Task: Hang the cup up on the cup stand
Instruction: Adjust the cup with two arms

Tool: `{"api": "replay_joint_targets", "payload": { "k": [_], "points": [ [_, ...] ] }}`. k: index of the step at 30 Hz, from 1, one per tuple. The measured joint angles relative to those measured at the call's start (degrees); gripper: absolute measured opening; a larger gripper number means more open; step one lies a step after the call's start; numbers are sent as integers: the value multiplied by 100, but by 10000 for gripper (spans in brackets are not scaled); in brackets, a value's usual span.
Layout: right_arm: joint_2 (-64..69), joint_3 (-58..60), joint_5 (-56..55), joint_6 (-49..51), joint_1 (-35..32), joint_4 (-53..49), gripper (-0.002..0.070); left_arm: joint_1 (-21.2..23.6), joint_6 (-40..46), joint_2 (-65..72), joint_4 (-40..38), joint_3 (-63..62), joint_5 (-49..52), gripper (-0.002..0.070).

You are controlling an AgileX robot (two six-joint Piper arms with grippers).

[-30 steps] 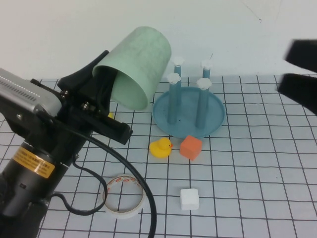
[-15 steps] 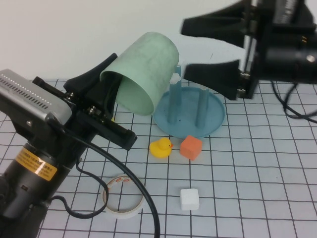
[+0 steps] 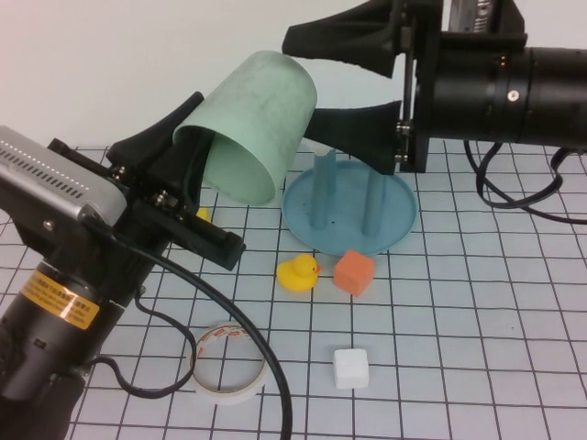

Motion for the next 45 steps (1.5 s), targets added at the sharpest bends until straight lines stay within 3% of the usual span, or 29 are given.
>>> {"api": "replay_joint_targets", "payload": {
  "k": [16,27,45],
  "points": [
    [38,0,-686,110,380,0,659,0,249,0,10,0,0,11],
    [58,0,-2248,-14,1253,140,658,0,463,0,-2,0,38,11],
    [58,0,-2634,-236,1314,162,654,0,654,34,-153,30,74,10]
  ]
}}
